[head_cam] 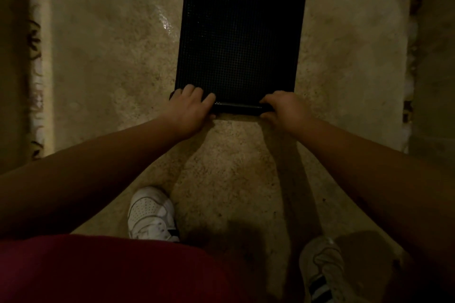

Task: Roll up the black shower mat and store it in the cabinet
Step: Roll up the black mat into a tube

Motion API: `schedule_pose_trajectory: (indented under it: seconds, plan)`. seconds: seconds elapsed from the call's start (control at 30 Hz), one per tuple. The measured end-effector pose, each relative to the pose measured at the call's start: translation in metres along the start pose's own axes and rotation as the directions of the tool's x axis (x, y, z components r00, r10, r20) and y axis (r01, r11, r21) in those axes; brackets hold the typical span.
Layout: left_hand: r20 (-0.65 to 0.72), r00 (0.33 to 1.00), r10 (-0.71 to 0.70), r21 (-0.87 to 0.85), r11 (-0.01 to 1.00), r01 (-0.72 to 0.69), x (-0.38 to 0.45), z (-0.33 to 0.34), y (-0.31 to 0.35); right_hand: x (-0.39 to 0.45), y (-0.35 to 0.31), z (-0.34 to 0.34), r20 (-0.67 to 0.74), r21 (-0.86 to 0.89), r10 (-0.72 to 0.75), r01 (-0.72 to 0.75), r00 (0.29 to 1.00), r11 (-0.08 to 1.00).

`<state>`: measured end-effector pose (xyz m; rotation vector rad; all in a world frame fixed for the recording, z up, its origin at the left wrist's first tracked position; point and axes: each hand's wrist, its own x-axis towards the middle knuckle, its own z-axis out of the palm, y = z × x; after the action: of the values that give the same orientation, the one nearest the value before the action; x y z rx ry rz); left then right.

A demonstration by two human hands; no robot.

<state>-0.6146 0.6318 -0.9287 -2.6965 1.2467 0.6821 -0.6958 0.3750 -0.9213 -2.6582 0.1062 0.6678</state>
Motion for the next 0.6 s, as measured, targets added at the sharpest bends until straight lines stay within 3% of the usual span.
schedule_pose_trajectory:
  seconds: [0.13,0.3,0.37,0.5,0.6]
  plan:
    - [-0.041,0.999,0.011,-0.089,0.996,-0.015,0.007,-0.009,-0.006,0.004,0.0,0.0,0.01,0.058,0.069,-0.07,0.998,0.996]
    - [0.123,0.989,0.08,-0.215,0.975,-0.053,0.016,-0.019,-0.016,0.001,0.002,0.0,0.104,0.151,0.113,-0.128,0.988,0.98]
    - [0.18,0.979,0.094,-0.265,0.963,-0.044,0.017,-0.021,-0.019,-0.005,0.002,0.004,0.099,0.107,0.041,-0.052,0.994,0.993]
    - [0.156,0.987,0.049,-0.353,0.936,0.009,0.016,-0.017,-0.021,-0.022,-0.005,0.023,-0.122,-0.073,0.008,-0.017,0.992,0.997]
    - [0.148,0.989,-0.001,-0.418,0.906,0.064,0.014,-0.012,-0.02,-0.026,-0.009,0.038,-0.04,-0.206,0.03,-0.037,0.999,0.978]
